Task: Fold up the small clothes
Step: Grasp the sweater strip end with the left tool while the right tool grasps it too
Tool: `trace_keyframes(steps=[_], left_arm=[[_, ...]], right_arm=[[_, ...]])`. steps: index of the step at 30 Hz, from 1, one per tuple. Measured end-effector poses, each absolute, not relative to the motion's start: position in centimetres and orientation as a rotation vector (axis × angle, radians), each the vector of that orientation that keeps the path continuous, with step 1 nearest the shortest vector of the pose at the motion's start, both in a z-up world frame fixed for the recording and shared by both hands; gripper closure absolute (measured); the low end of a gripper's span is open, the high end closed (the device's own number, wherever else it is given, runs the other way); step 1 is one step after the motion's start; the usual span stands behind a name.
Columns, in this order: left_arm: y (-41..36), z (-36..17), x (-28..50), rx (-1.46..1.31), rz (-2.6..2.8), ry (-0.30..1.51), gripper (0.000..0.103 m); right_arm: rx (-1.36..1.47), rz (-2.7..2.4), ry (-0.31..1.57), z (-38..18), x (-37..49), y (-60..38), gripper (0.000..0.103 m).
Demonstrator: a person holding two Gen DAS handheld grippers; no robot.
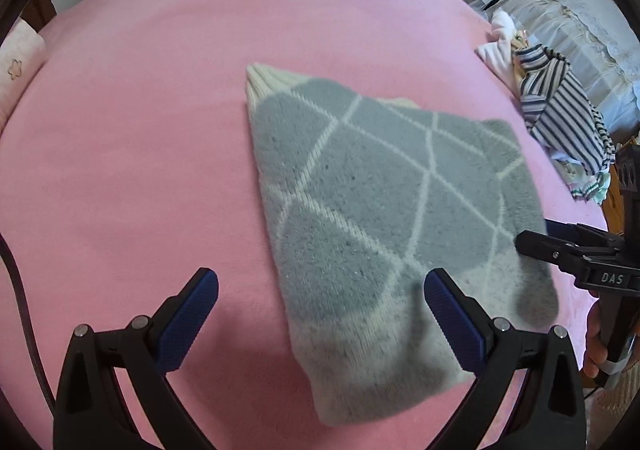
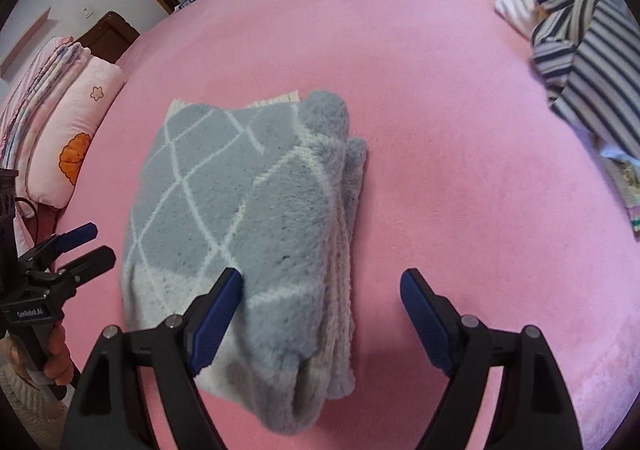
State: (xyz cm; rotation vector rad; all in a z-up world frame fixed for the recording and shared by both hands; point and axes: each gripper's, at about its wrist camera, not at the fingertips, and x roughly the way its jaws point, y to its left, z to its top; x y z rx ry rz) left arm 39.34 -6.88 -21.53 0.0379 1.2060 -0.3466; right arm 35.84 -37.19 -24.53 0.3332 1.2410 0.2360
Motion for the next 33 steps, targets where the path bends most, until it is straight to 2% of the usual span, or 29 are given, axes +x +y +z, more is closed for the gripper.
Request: trace_keyframes(steps=[1,3,6,15,26,28,29,31,33], left_arm=[[-6.9,-22.1,39.5,0.025,-0.354,1.216,0.001],[-6.9,-23.0,39.7,-0.002,-0.365,1.227,0.001],[-6.6,-23.9,39.9,-0.065,-0.405,1.232,0.0],[-4.0,-28.6,40.8,-0.38,-0.51,1.325,0.0],[-6.0,-28.8,40.7,-0.326,-0.529,1.324,0.001],[-6.7,-28.5,40.6,-0.294,-0.541,1.311,0.005],[-6.8,-28.4,40.5,-0.279,-0.548,1.304,0.006],[-6.4,-28.1,40.4,-0.281,-0.567,1.297,0.013],[-5.9,-27.8,40.1,-0.292,-0.593,1.287,0.019]], right_arm=[[0.342,0.245,1.247,-25.0,36.0,-37.2,0.02],[0.346,0.245,1.247,-25.7,36.3,-37.2,0.01],[0.355,0.24,1.255,-26.8,36.7,-37.6,0.0],[0.503,0.35,1.301,-30.1,38.0,-38.5,0.0],[0.563,0.444,1.369,-31.8,39.8,-37.1,0.0],[0.57,0.478,1.368,-31.6,39.9,-36.3,0.007],[0.608,0.519,1.365,-31.6,39.8,-36.1,0.023],[0.611,0.524,1.351,-31.4,39.7,-36.0,0.026],[0.646,0.543,1.334,-31.3,39.4,-36.4,0.036]])
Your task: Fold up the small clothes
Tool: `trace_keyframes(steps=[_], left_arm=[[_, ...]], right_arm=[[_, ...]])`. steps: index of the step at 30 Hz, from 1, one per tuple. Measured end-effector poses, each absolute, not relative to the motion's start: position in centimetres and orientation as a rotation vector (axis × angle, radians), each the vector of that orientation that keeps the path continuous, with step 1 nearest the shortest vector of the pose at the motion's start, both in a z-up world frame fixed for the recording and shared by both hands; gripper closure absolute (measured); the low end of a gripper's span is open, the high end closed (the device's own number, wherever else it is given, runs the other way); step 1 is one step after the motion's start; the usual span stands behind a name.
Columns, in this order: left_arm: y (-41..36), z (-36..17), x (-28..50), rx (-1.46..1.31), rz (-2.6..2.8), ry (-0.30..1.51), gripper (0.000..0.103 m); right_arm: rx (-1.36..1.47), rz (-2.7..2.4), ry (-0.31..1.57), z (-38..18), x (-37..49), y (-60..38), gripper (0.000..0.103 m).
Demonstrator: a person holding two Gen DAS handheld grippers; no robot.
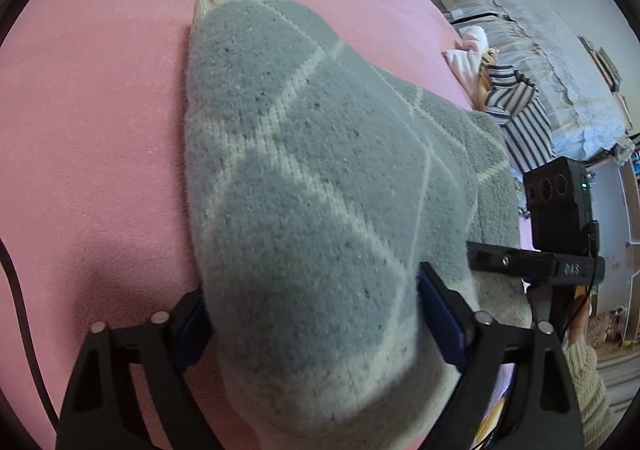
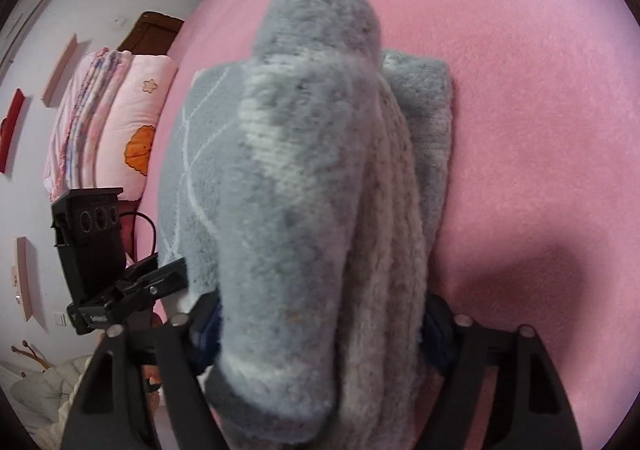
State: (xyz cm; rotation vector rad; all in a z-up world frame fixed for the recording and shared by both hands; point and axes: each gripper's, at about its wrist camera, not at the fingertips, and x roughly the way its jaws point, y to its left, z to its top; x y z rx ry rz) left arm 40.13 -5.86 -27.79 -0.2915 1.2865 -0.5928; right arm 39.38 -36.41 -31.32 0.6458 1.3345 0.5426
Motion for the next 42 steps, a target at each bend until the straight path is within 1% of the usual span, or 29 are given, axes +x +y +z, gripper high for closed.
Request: trace_keyframes(steps=[3,6,9,18,23,29,34,42], left_arm=[[-5.7,-27.0,39.6,-0.266,-0.576,1.272,0.025],[-6.5,-25.8,39.1,-0.213,-0.53,1.255,0.028],[-7.1,-24.3,38.2,-0.167,-0.498,1.227,0.031],[-5.5,-21.0,35.9,-0.136,-0.479,1.205,0.033],[-2.8,-19.4,34.7,-0.132,-0.454,1.191,0.033],[1.3,-17.4,34.9,-0.147,-0.422,1.158,0.034],[5.5,-14.9,37.0,-0.126,-0.392,1.098,0.034],[11.5,-13.0,43.5,-0.119,-0.344,1.037,0.034]], right_arm=[[0.669,0.536,1.3,-30.8,38.7,-36.9,0.044],[0.651,0.499,1.261,-29.7,38.1,-36.4,0.049],[0.643,0.473,1.235,-28.6,37.4,-36.2,0.052],[0.62,0.503,1.216,-25.4,35.1,-33.8,0.054],[0.636,0.533,1.214,-24.9,34.3,-31.8,0.054],[0.614,0.595,1.197,-22.6,35.0,-27.6,0.054],[0.599,0.63,1.168,-20.9,36.7,-24.2,0.054],[0.602,0.654,1.131,-19.2,44.1,-17.1,0.054]])
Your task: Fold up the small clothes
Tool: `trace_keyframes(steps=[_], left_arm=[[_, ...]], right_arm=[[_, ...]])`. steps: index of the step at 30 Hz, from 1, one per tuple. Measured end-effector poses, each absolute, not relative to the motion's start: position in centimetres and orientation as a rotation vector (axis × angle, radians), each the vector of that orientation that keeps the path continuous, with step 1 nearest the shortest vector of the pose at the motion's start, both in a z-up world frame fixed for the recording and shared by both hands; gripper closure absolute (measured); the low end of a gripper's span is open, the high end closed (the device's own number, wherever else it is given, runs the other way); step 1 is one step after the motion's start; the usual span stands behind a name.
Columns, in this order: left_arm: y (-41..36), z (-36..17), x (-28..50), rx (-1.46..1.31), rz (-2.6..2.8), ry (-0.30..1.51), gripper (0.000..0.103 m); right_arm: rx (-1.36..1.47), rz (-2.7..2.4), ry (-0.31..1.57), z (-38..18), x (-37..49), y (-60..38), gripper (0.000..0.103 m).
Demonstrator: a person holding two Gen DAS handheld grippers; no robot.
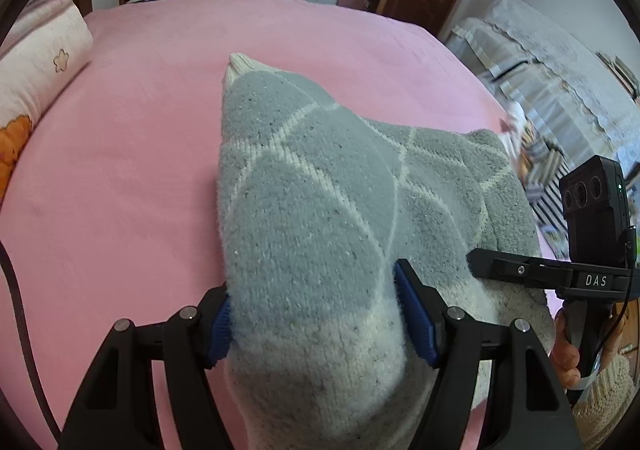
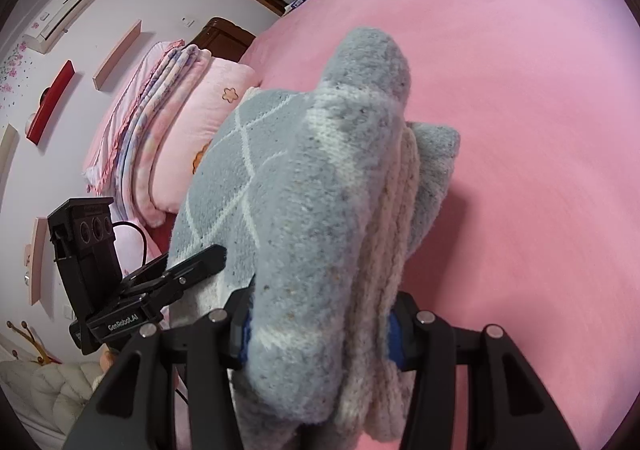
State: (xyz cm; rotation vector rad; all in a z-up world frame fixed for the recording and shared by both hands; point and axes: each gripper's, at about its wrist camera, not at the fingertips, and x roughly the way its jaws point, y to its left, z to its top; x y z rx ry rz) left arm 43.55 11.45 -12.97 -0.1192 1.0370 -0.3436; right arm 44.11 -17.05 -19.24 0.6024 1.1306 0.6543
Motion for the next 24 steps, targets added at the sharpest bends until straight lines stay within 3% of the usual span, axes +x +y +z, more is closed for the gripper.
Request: trace_keyframes(steps=[14,24], left_arm=[[16.9,-14.9,57.6,-0.126,-0.259,0.985,0.034],[22.4,-22.2,60.5,-0.191,-0.204,1.058,0.034]], right_arm=[[0.633,0.628,1.071,-23.3,59.4,-10.3,0.054],[0.61,0.632,1.119,-29.0,61.7,-3.9,0.054]])
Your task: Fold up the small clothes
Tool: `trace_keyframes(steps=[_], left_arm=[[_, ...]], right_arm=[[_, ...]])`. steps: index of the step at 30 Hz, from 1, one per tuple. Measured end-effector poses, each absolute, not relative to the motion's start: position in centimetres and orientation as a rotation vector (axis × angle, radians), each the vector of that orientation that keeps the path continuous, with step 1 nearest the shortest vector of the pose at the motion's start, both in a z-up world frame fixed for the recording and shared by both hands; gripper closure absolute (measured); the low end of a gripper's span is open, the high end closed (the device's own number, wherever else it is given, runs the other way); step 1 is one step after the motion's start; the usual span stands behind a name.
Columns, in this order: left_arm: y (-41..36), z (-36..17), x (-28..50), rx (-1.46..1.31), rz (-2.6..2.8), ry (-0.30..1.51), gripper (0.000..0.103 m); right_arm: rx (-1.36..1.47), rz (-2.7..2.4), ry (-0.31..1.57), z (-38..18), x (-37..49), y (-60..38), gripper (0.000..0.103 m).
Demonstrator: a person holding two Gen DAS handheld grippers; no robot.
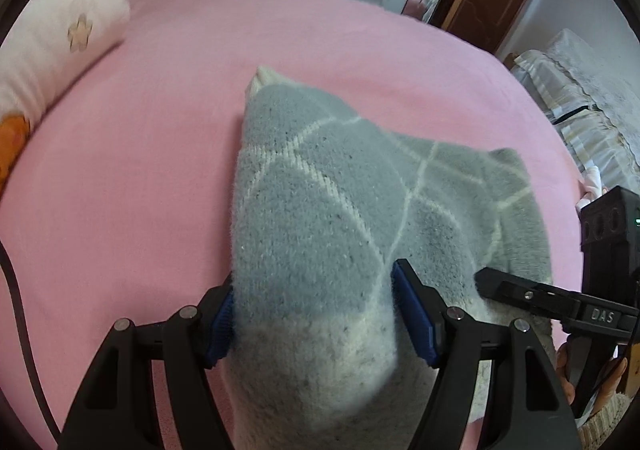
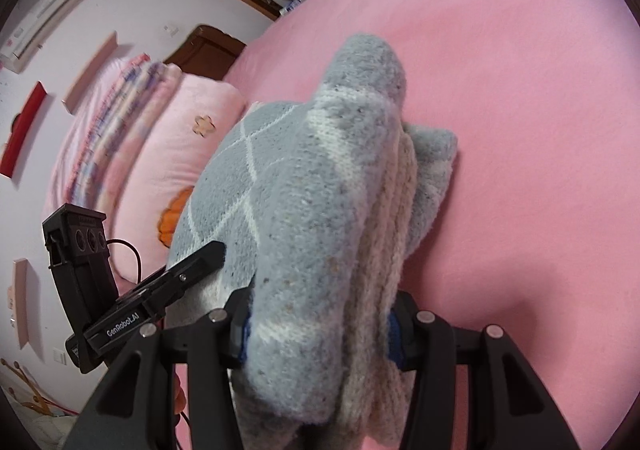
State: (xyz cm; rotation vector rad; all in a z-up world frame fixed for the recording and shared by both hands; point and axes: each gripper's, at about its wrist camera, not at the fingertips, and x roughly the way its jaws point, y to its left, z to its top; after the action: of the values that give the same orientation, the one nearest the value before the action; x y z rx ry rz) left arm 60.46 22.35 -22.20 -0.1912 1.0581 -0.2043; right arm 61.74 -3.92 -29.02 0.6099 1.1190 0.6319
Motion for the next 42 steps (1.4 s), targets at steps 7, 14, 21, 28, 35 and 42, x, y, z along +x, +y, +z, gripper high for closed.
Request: trace_keyframes(steps=[7,14,21,28,35,42], left_arm=[[22.9,-21.8,59.5,-0.195,-0.241,1.046,0.034],[23.7,-21.2,58.6,-0.185,-0.246,1.051,0.034],[23.3,-23.1,58.8,-0.205,-0.232,1.084,0.033],[22.6,-23.2,59.1,-0.201,-0.208,1.091,0.029],[22.0,-24.1,58.4,-0.144,-0.118,1.081,0.008],[19.9,-22.3,56.2,-0.017,-0.034,1.067,0.005]], right_arm=[[0.552,0.644,1.079,-28.1,59.5,-3.2,0.054],[0.586,0.689,1.082,-27.5,57.0,-1.9,0.054],[0.592,0.665,1.125,-29.1,56.4,-1.0,0.054],[0.633,0.655,1.124,-29.6,56.1,-1.1,0.053],[0.597,0.636,1.154,-30.4,56.5,-1.0,0.048],[0.417,0.598,1.119,-27.3,54.8,-0.8,0.04]])
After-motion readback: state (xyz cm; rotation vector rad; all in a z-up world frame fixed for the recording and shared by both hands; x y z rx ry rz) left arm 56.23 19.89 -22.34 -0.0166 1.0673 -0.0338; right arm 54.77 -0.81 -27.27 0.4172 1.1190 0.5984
